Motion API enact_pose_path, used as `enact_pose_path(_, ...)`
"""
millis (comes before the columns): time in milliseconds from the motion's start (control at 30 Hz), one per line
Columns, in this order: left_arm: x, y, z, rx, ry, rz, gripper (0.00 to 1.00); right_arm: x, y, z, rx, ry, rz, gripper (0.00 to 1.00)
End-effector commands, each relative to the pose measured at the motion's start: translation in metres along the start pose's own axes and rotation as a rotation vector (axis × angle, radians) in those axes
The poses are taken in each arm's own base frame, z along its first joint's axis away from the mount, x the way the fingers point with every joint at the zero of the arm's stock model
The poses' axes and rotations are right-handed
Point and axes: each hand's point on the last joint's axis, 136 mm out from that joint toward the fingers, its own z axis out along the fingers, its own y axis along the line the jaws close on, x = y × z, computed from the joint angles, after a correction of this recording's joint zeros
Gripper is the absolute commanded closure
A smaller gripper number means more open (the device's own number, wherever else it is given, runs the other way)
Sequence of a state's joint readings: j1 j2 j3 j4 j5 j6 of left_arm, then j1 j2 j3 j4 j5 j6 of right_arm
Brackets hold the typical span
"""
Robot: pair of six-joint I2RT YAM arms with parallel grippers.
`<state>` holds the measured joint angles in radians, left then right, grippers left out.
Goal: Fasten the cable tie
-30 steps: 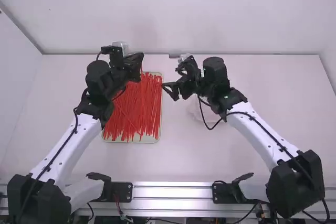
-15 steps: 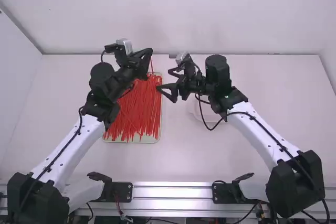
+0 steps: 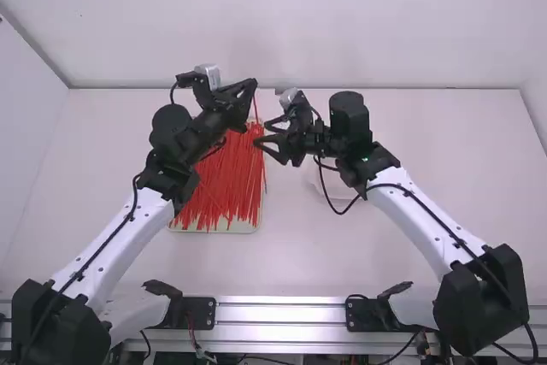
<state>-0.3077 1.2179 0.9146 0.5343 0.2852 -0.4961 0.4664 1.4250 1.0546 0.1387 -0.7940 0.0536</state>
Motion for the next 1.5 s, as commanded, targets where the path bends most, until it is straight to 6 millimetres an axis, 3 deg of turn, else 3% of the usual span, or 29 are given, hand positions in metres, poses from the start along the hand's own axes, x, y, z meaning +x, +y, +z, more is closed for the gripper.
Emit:
enact_pose_path(0,0.001,-0.008,-0.004,0.030,-0.009,-0.034,0.98,-0.013,0.001,0.000,-0.007,-0.020,-0.018,0.45)
enact_pose_path(133,0.001,-0.008,-0.005,0.042,-0.026,-0.063,0.98,-0.012,0.002,0.000,-0.011,-0.019,-0.019,0.47)
enact_pose_path(600,-0.005,-0.016,-0.007,0.090,-0.055,-0.071,0.98,-0.010,0.002,0.000,-0.009,-0.012,-0.012,0.69)
enact_pose_path(733,-0.005,-0.016,-0.007,0.088,-0.054,-0.075,0.98,-0.010,0.001,0.000,-0.007,-0.010,-0.007,0.86)
enact_pose_path(800,-0.004,-0.016,-0.007,0.087,-0.051,-0.076,0.98,-0.010,0.001,0.000,-0.008,-0.009,-0.007,1.00)
enact_pose_path(1000,-0.004,-0.016,-0.007,0.086,-0.052,-0.076,0.98,-0.009,0.001,0.000,-0.007,-0.008,-0.005,1.00)
enact_pose_path(1100,-0.008,-0.018,-0.007,0.095,-0.068,-0.066,0.88,-0.009,-0.003,-0.004,-0.005,-0.009,0.002,1.00)
enact_pose_path(1233,-0.018,-0.015,-0.009,0.096,-0.100,-0.054,0.64,-0.010,-0.011,-0.018,-0.007,-0.012,0.024,1.00)
enact_pose_path(1467,-0.031,-0.016,-0.017,0.174,-0.079,0.033,0.41,-0.013,-0.022,-0.047,-0.059,-0.036,0.002,1.00)
